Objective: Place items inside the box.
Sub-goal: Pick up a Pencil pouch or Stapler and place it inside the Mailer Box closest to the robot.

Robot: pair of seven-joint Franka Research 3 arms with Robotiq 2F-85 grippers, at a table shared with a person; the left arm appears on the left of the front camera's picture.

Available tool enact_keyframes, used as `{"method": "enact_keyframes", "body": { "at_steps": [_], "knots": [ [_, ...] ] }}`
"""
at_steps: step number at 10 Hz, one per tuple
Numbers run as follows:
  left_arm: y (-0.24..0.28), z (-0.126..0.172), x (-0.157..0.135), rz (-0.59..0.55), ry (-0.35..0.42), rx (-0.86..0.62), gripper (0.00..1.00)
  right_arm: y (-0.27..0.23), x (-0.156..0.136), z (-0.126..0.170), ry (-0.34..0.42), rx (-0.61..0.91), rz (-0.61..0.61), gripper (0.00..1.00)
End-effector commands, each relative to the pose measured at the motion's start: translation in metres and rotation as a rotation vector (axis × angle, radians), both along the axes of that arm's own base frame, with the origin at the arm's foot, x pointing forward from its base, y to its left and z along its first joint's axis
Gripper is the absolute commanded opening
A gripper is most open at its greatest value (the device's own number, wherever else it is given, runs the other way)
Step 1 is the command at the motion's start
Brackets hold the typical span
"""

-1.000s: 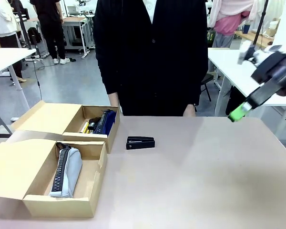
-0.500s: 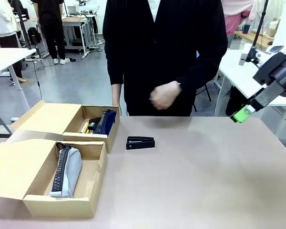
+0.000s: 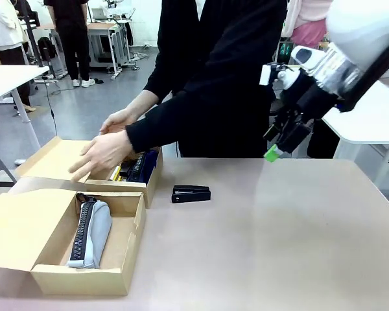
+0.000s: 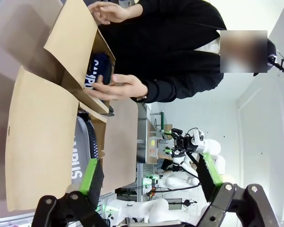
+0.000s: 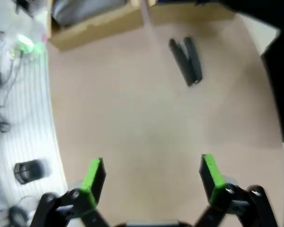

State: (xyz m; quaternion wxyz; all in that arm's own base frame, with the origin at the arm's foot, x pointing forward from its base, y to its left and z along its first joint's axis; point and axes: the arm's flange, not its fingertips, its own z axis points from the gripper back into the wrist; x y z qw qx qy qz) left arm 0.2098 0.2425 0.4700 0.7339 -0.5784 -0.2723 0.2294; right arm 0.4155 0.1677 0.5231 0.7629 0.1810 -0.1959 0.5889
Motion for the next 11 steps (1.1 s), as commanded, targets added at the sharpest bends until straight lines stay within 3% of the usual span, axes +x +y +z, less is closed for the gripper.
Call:
{"method": "enact_keyframes", "body": {
  "at_steps": [1, 3, 5, 10, 11],
  "knots": [
    [0.0, 0.002, 0.0, -0.002, -0.03, -0.006, 1.0, -0.098, -0.055, 0.021, -0.133, 0.231, -0.276, 1.0],
    [0.0, 0.002, 0.0, -0.002, -0.03, -0.006, 1.0, -0.121, -0.103, 0.015, -0.197, 0.275, -0.362, 1.0],
    [0.0, 0.002, 0.0, -0.002, -0.03, -0.006, 1.0, -0.13, -0.123, 0.006, -0.21, 0.325, -0.369, 1.0],
    [0.0, 0.002, 0.0, -0.002, -0.03, -0.006, 1.0, -0.101, -0.093, 0.011, -0.177, 0.257, -0.246, 1.0],
    [0.0, 0.002, 0.0, -0.002, -0.03, -0.006, 1.0, -0.093, -0.087, 0.012, -0.212, 0.223, -0.195, 1.0]
  ]
}}
